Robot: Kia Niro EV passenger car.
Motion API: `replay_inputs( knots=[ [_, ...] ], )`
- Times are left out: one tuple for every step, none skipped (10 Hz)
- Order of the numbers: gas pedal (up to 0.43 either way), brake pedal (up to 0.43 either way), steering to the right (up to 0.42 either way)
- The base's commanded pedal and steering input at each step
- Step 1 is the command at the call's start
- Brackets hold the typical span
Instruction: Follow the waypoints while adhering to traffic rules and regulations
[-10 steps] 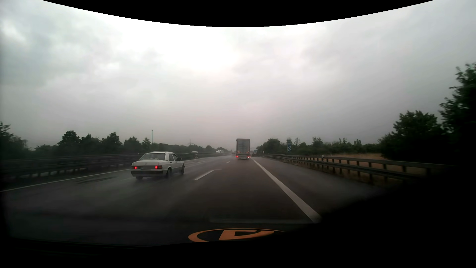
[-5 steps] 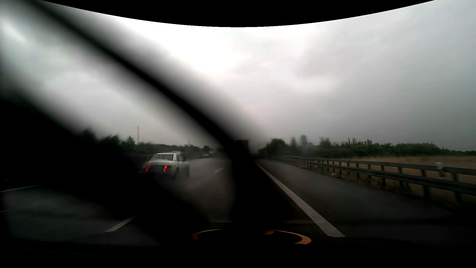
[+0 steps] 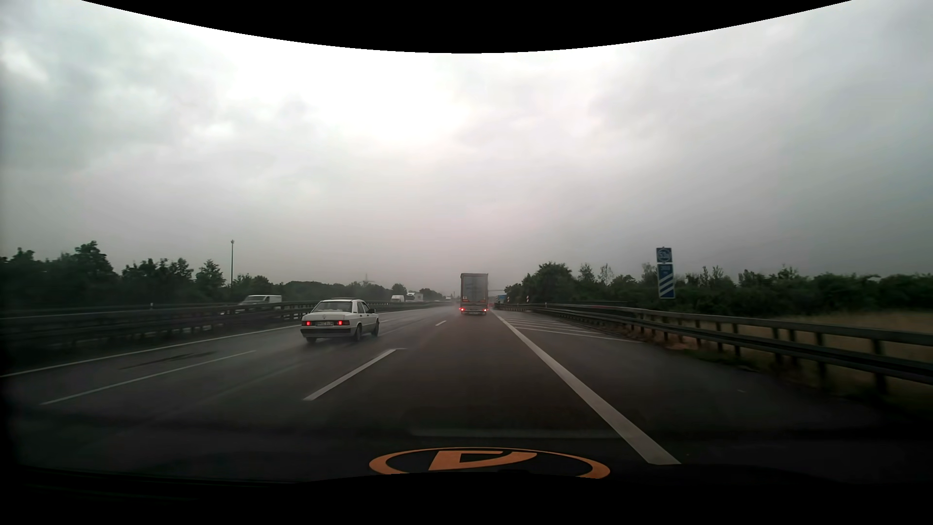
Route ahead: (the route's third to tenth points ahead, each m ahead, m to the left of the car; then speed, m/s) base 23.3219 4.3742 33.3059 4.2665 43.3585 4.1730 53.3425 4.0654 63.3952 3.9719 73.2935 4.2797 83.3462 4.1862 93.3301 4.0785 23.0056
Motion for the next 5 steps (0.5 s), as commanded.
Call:
replay_inputs(
  knots=[
    [0.098,0.0,-0.003],
    [0.087,0.0,-0.002],
    [0.039,0.0,-0.002],
    [0.0,0.0,-0.002],
    [0.0,0.0,0.0]
  ],
)
